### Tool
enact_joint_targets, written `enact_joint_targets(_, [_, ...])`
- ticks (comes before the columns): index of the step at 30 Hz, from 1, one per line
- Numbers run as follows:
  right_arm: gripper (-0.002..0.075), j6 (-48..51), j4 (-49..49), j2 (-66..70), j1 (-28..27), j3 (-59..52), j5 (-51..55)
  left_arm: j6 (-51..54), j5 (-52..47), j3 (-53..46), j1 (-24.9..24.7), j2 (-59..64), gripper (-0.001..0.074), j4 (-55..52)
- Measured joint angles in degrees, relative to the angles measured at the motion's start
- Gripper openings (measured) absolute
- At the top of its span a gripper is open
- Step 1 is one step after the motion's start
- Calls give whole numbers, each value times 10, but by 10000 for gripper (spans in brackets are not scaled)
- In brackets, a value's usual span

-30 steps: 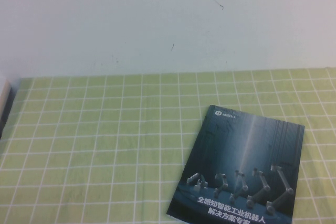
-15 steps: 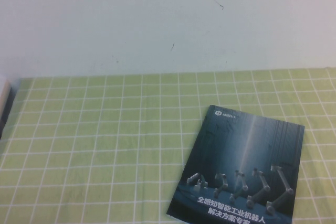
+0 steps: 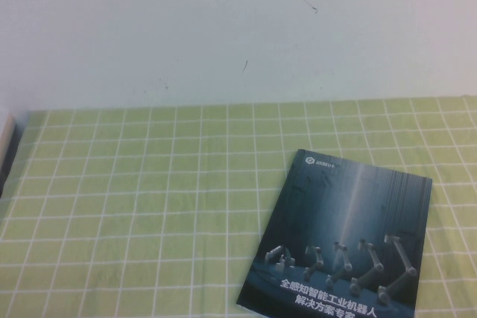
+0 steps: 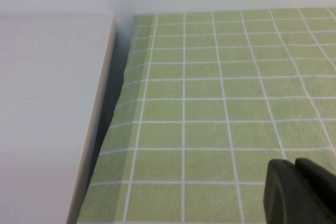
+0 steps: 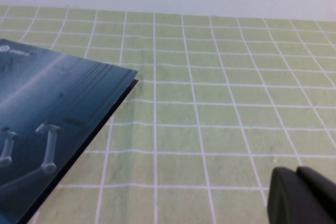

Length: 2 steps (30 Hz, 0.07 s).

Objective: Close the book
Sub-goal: 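Close the open booklet and leave it lying on the table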

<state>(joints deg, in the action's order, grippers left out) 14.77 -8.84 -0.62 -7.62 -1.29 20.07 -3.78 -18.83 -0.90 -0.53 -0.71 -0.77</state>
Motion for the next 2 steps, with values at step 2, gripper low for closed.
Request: enact_joint_targets(2, [-3,0,0,0,0,0,0,0,0,0,0,0,-4,0])
